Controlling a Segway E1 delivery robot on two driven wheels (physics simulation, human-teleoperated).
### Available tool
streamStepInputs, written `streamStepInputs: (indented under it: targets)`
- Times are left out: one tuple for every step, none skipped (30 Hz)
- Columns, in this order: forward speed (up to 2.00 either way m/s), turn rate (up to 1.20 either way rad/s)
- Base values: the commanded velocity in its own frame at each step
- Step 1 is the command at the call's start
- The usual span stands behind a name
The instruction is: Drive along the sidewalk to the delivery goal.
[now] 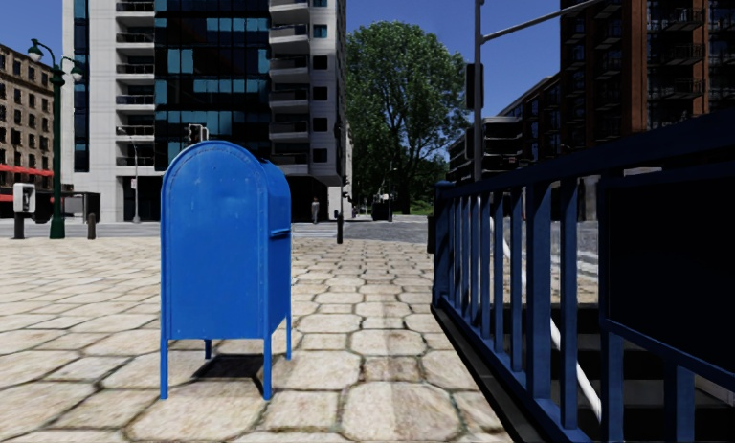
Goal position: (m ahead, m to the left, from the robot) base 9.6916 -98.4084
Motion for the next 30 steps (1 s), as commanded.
streamStepInputs:
  targets:
    - [2.0, 0.0]
    - [2.0, 0.0]
    - [2.0, 0.0]
    - [2.0, 0.0]
    - [2.0, 0.0]
    - [2.0, 0.0]
    - [2.0, 0.0]
    - [2.0, 0.0]
    - [2.0, 0.0]
    - [2.0, 0.0]
    - [2.0, 0.0]
    - [2.0, 0.0]
    - [2.0, 0.0]
    - [2.0, 0.0]
    - [2.0, 0.0]
    - [2.0, 0.0]
    - [2.0, 0.0]
    - [2.0, 0.0]
    - [2.0, 0.0]
    - [2.0, 0.0]
    - [2.0, 0.0]
    - [2.0, 0.0]
    - [2.0, 0.0]
    - [2.0, 0.0]
    - [2.0, 0.0]
    - [2.0, 0.0]
    - [2.0, 0.0]
    - [2.0, 0.0]
    - [2.0, 0.0]
    - [2.0, 0.0]
